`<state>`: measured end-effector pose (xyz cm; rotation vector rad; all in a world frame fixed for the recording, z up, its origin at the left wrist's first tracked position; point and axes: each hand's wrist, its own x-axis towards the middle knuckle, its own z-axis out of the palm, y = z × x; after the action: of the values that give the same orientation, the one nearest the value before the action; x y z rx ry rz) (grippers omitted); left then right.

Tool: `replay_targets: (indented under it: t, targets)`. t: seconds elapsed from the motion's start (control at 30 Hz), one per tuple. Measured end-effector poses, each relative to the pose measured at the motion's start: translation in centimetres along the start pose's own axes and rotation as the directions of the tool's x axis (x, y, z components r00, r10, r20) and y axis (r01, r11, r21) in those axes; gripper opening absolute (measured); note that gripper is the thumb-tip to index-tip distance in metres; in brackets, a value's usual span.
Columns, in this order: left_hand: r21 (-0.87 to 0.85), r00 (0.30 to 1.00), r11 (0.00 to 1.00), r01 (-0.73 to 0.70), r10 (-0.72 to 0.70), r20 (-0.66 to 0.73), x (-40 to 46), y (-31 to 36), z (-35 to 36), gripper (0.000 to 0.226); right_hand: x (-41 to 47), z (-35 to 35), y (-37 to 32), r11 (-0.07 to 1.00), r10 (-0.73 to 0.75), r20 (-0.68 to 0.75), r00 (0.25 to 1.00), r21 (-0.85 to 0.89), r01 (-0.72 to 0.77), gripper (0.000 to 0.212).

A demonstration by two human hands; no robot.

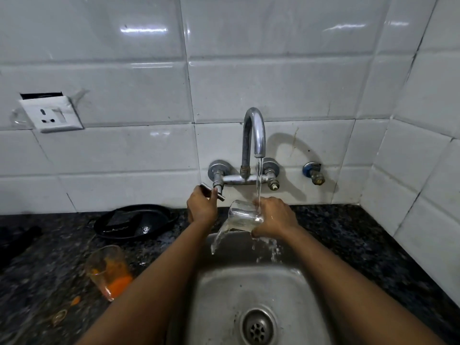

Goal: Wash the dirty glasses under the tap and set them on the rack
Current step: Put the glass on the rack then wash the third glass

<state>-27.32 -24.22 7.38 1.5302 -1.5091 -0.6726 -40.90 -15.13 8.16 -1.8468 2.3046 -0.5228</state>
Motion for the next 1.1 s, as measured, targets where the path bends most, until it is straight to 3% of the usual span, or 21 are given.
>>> replay_targets:
  t: [0.07, 0.2, 0.4, 0.53, 0.73, 0.87, 1.0, 1.1]
  targets:
    - [0.152, 0.988, 0.977, -0.151, 0.153, -0.004, -0.1, -0.1, 0.0, 0.029, 0.4, 0.1, -0.3, 1.0, -0.012, 0.018, 1.0, 0.023, 0.011, 0.073]
    - [0.464, 0.922, 0.802, -0.376, 0.376, 0.096, -0.4, 0.6, 0.0, 0.027, 0.5, -0.4, -0.8, 0.997, -0.061, -0.013, 0.998, 0.046, 0.061, 0.061]
    - [0.465, 0.934, 0.81, -0.356, 0.304, 0.185, -1.1, -0.9, -1.0, 0.037, 0.0, -0.9, -1.9, 0.99, -0.124, -0.036, 0.992, 0.069, 0.126, 0.071]
    - [0.344, 0.962, 0.903, -0.259, 0.21, 0.172, -2.9, -4.0, -3.5, 0.036, -1.2, -1.7, -3.2, 0.985, -0.155, 0.024, 0.988, 0.073, 0.153, 0.064]
    - [0.102, 0.993, 0.988, -0.12, 0.12, 0.005, -6.4, -8.8, -12.1, 0.013, -4.2, -2.9, -9.6, 0.906, -0.421, 0.15, 0.895, 0.014, 0.424, 0.066]
    - [0.006, 0.992, 0.998, -0.07, 0.07, -0.104, -8.1, -11.8, -19.8, 0.02, -5.2, -2.6, -15.5, 0.834, -0.552, 0.076, 0.831, 0.064, 0.548, 0.073]
    - [-0.167, 0.961, 0.979, 0.113, -0.151, -0.234, -8.4, -16.8, -27.3, 0.039, -5.0, -1.9, -21.9, 0.774, -0.622, -0.055, 0.781, 0.101, 0.625, 0.075]
    - [-0.078, 0.91, 0.964, 0.254, -0.266, -0.318, -7.2, -22.5, -32.8, 0.047, -4.3, -0.5, -28.0, 0.725, -0.65, -0.132, 0.748, 0.188, 0.663, 0.073]
